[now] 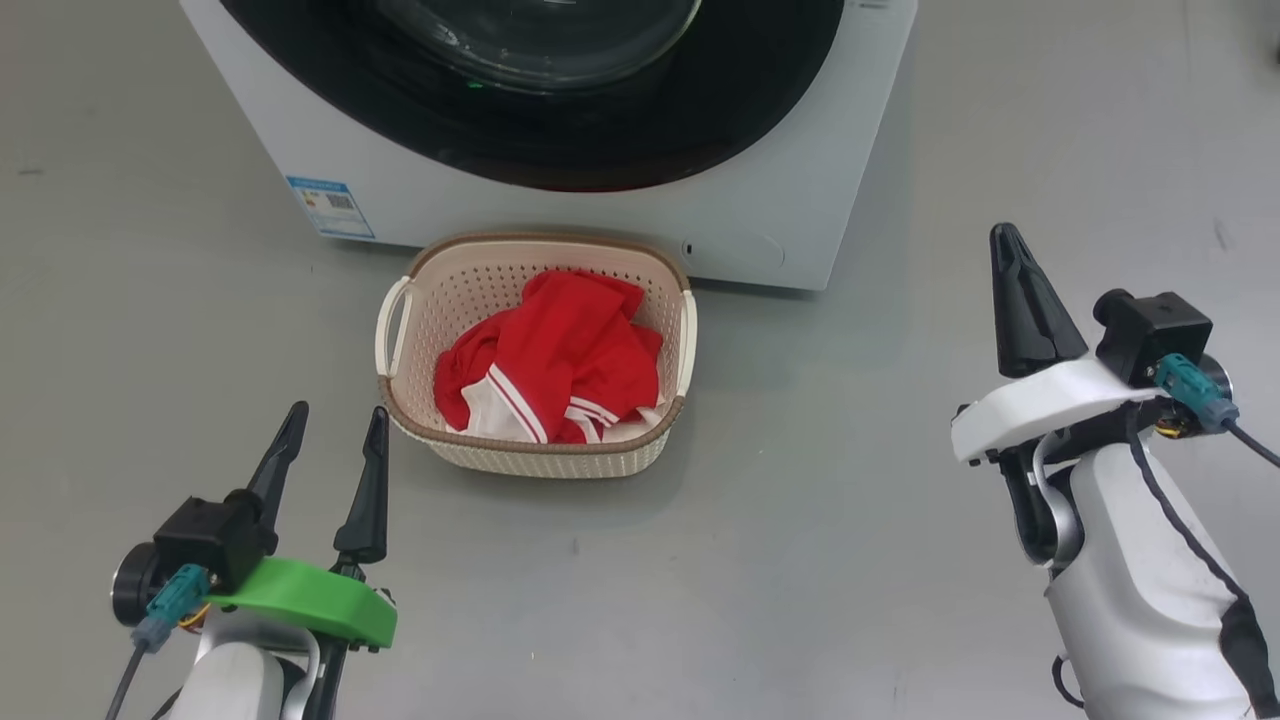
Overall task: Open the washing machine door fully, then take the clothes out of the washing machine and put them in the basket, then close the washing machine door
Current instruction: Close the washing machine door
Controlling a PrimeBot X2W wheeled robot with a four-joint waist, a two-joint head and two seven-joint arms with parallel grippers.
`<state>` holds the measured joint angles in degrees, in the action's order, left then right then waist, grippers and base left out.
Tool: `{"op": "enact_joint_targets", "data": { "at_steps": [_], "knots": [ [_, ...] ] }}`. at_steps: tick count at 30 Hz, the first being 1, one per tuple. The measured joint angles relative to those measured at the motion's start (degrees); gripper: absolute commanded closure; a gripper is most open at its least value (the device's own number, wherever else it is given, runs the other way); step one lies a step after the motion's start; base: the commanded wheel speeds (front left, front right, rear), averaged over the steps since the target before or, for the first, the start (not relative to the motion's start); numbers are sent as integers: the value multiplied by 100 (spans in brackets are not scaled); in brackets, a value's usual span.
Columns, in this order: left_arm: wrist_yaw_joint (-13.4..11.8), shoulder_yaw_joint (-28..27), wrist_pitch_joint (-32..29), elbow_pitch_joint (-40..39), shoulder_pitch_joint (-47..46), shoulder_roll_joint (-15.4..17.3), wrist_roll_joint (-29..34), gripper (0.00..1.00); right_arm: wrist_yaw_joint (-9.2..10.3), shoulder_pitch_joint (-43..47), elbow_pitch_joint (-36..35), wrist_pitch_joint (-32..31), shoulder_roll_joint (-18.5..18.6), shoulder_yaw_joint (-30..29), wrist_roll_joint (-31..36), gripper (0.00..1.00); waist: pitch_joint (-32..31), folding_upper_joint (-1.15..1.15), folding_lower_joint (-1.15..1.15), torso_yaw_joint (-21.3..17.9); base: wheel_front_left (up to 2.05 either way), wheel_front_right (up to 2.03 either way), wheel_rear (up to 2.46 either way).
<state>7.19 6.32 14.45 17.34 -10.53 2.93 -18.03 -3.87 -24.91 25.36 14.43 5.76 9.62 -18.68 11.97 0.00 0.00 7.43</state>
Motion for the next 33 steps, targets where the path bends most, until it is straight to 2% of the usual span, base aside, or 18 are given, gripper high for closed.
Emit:
{"op": "enact_joint_targets", "data": {
  "at_steps": [15,16,17,23,33],
  "knots": [
    [0,-19,0,-83,329,0,66,0,203,992,-657,0,-141,-271,-4,100,-593,0,0,-414,0,0,0],
    [0,-27,0,-96,363,0,87,0,208,1052,-684,0,-145,-279,-4,58,-611,0,0,-433,0,0,0],
    [0,-32,0,-99,394,0,105,0,236,1112,-728,0,-147,-287,3,0,-627,0,0,-452,0,0,0],
    [0,-20,0,-119,439,0,141,0,301,1396,-931,0,-168,-331,36,0,-663,0,0,-517,0,0,0],
    [1,-71,0,-164,471,-2,159,0,303,1639,-1163,0,-211,-322,113,0,-669,0,0,-555,0,0,0]
  ]
}}
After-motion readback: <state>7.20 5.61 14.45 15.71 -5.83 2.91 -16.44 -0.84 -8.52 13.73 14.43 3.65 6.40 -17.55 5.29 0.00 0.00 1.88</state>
